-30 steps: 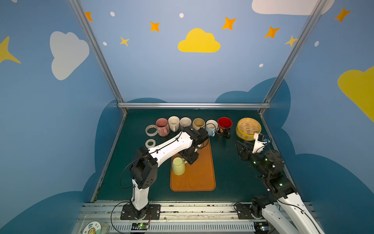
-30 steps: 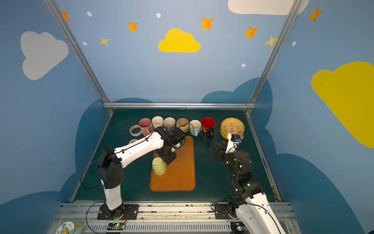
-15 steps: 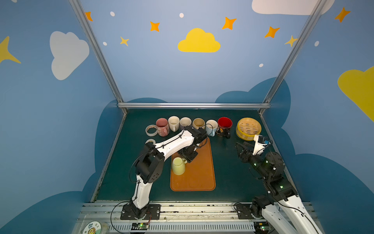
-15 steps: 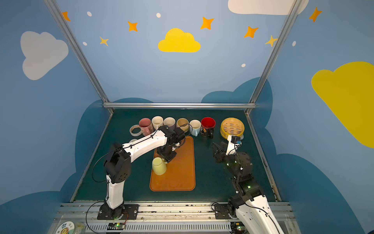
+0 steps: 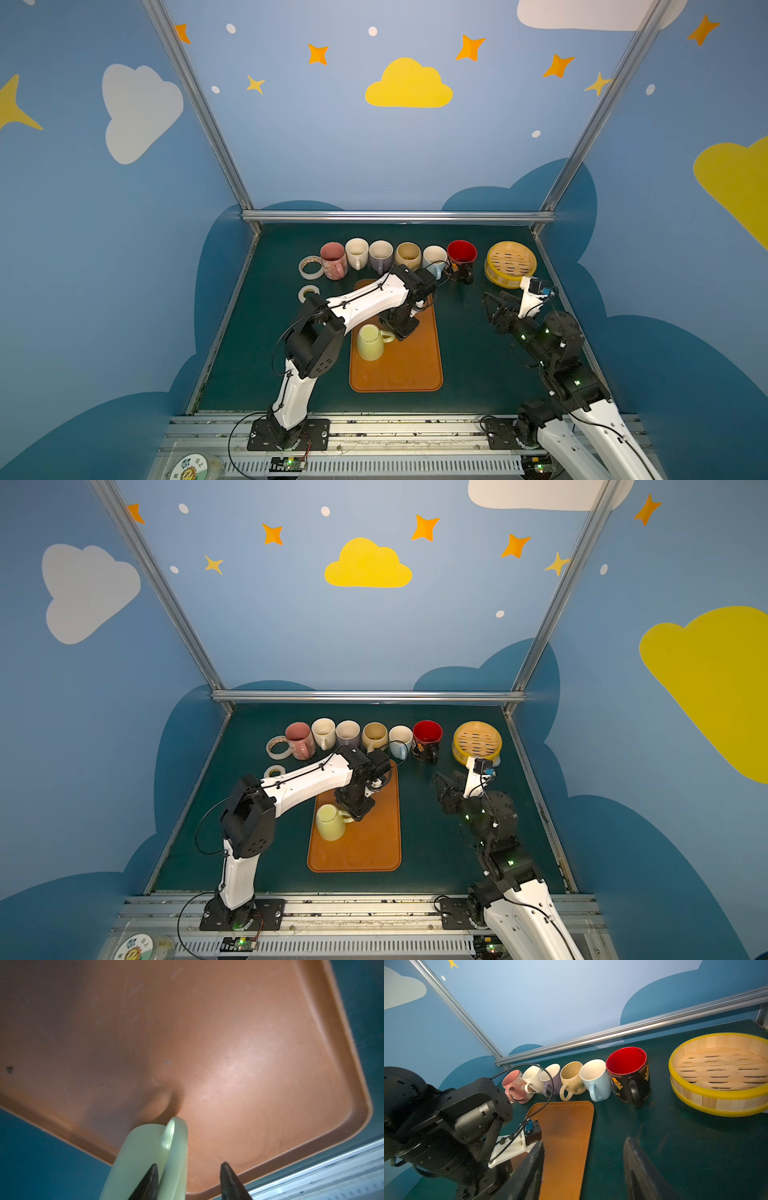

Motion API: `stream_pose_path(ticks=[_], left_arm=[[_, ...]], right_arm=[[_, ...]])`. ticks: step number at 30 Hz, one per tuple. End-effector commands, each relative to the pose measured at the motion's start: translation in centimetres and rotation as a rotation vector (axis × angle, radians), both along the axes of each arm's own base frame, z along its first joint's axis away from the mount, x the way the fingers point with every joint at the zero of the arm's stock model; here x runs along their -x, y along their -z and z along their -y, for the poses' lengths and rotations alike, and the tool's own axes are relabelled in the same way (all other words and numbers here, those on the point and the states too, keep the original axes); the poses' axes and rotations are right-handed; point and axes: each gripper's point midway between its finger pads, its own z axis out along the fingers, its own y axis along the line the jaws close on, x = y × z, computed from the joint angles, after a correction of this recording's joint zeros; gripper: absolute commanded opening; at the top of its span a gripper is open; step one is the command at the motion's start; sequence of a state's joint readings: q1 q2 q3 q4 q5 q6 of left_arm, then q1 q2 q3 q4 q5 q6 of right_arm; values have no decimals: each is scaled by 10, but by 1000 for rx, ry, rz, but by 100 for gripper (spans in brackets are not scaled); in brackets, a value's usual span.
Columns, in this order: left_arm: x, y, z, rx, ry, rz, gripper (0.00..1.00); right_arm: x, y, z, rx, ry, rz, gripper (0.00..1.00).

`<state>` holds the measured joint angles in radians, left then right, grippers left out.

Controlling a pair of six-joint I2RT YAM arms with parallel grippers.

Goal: Turn the mug right side up
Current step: Rotate the mug on the tray.

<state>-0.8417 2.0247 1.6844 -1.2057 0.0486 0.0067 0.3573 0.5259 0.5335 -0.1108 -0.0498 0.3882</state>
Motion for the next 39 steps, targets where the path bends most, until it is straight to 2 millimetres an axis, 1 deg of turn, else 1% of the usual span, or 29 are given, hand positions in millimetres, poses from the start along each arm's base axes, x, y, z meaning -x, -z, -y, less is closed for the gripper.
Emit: stream_pose_path(ticks=[1,5,7,8,10,12,14,16,17,18,21,23,25,26,29,32,35,37,39], left_arm=[[17,-3,11,62,-13,-42,46],[33,-6,20,96,3,-59,44],[34,-13,22,124,-9,-36,44],[31,-19,22,143,-22,-8,46],[24,-37,23,190,-48,59,50],[13,-59,23,257,-82,139,56],[4,-85,23,333,-114,218,56],[-5,-111,18,414,-158,300,59],[-10,-125,13,456,-187,343,60],[-14,-137,7,499,-219,384,63],[-18,-166,-12,621,-307,476,66],[-15,-178,-24,700,-340,516,67],[-6,-180,-35,742,-364,535,67],[-1,-178,-41,741,-382,533,67],[17,-164,-62,702,-416,511,56],[36,-146,-77,682,-466,468,45],[51,-127,-92,662,-523,453,33],[58,-113,-99,648,-560,437,28],[66,-97,-100,643,-586,400,24]], right_arm=[[0,-6,-1,-2,-6,10,55],[0,-8,-1,-3,-6,10,55],[0,-10,-2,-3,-9,11,55],[1,-11,-2,-4,-12,11,55],[1,-12,-4,-5,-20,6,55],[2,-13,-7,-6,-40,-2,55],[2,-14,-10,1,-56,-19,55],[1,-14,-11,17,-61,-50,55],[2,-11,-13,33,-74,-76,55],[3,-17,-15,38,-90,-80,55],[5,-14,-26,61,-153,-133,55],[8,-9,-36,85,-209,-173,55],[10,0,-45,115,-254,-221,55],[11,4,-50,130,-272,-242,54],[10,20,-62,173,-304,-300,54],[8,29,-72,200,-325,-321,54],[6,35,-84,226,-351,-336,54],[3,40,-93,243,-371,-350,53],[0,47,-102,256,-390,-367,53]])
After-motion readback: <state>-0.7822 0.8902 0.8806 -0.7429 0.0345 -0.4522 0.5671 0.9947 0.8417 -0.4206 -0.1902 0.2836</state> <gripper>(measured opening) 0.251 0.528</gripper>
